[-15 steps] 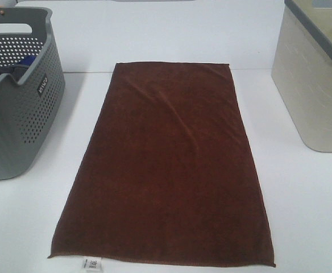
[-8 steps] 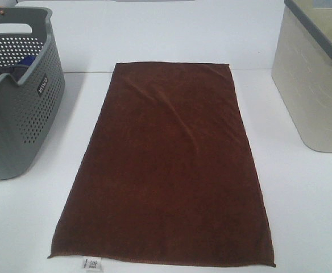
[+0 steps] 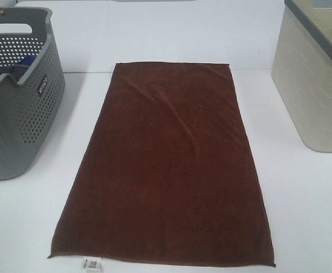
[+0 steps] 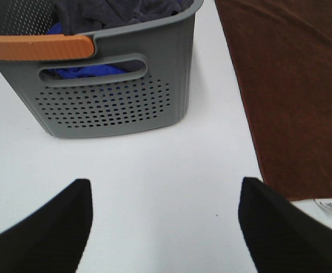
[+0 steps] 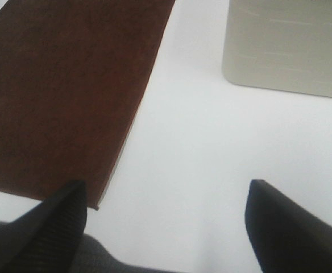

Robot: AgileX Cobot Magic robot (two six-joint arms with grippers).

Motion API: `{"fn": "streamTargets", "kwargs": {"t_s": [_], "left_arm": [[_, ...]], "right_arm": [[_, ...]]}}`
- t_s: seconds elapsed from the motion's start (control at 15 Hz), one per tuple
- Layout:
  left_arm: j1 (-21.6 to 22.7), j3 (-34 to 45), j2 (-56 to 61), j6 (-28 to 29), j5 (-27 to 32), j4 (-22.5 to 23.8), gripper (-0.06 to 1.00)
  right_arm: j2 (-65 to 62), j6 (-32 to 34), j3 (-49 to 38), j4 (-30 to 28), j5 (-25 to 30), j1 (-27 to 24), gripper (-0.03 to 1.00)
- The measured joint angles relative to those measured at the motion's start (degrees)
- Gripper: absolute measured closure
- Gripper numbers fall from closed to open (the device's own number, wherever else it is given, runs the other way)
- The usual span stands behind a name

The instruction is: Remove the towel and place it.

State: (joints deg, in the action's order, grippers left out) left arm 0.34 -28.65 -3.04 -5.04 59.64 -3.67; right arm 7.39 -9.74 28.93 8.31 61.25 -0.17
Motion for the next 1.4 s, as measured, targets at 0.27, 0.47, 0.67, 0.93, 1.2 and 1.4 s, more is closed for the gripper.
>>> {"fn": "streamTargets", "kwargs": {"t_s": [0.27, 0.47, 0.67, 0.93, 1.2, 1.4], "left_arm": [[0.0, 0.0, 3.3, 0.0, 0.1, 0.0, 0.25], [0.0, 0.0, 3.3, 0.0, 0.1, 0.0, 0.25], [0.0, 0.0, 3.3, 0.0, 0.1, 0.0, 0.25], [0.0, 0.0, 3.3, 0.0, 0.1, 0.0, 0.25], [0.0, 0.0, 3.3, 0.0, 0.1, 0.0, 0.25], [0.0, 0.0, 3.3, 0.0, 0.1, 0.0, 0.25]], "right_arm": [[-5.9, 0.0, 0.0, 0.1, 0.0, -1.8, 0.24], [-7.6, 0.0, 0.0, 0.1, 0.0, -1.8, 0.24], [-7.7, 0.0, 0.0, 0.3, 0.0, -1.8, 0.24], [-7.7, 0.0, -0.2, 0.8, 0.0, 0.5, 0.24], [-7.7, 0.0, -0.2, 0.8, 0.0, 0.5, 0.24], [-7.7, 0.0, -0.2, 0.8, 0.0, 0.5, 0.24]]}}
